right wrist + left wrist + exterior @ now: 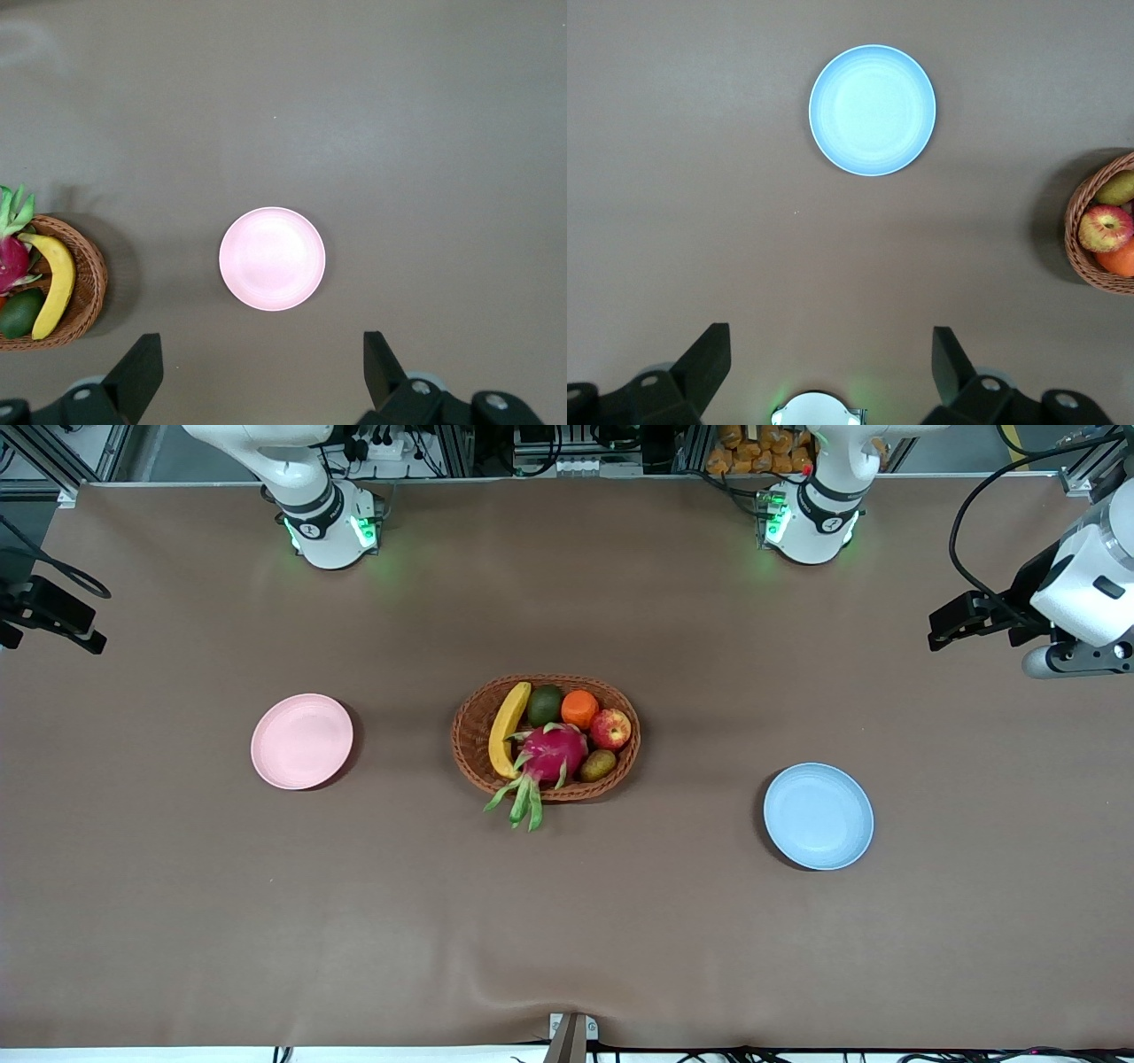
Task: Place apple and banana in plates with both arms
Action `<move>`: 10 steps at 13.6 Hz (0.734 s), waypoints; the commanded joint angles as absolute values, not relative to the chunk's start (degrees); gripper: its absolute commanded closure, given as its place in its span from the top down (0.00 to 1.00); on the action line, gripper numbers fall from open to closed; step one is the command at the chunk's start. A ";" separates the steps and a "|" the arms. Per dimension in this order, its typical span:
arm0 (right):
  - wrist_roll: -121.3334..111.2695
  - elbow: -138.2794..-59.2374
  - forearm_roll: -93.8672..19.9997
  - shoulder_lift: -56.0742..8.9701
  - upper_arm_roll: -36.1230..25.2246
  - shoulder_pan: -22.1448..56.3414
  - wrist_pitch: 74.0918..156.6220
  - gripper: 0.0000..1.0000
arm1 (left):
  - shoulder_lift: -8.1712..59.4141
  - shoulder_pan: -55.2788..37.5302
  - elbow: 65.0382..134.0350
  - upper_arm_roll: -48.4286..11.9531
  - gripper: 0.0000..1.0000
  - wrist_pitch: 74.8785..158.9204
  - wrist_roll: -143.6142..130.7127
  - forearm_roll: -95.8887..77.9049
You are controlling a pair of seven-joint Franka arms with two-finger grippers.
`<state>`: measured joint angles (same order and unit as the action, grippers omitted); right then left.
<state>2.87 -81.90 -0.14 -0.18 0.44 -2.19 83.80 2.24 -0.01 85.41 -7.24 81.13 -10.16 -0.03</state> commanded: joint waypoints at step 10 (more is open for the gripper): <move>2.46 -80.86 0.00 -0.62 0.53 -2.46 83.23 1.00 | 4.22 -0.53 84.90 -7.82 1.00 81.39 -10.63 -1.14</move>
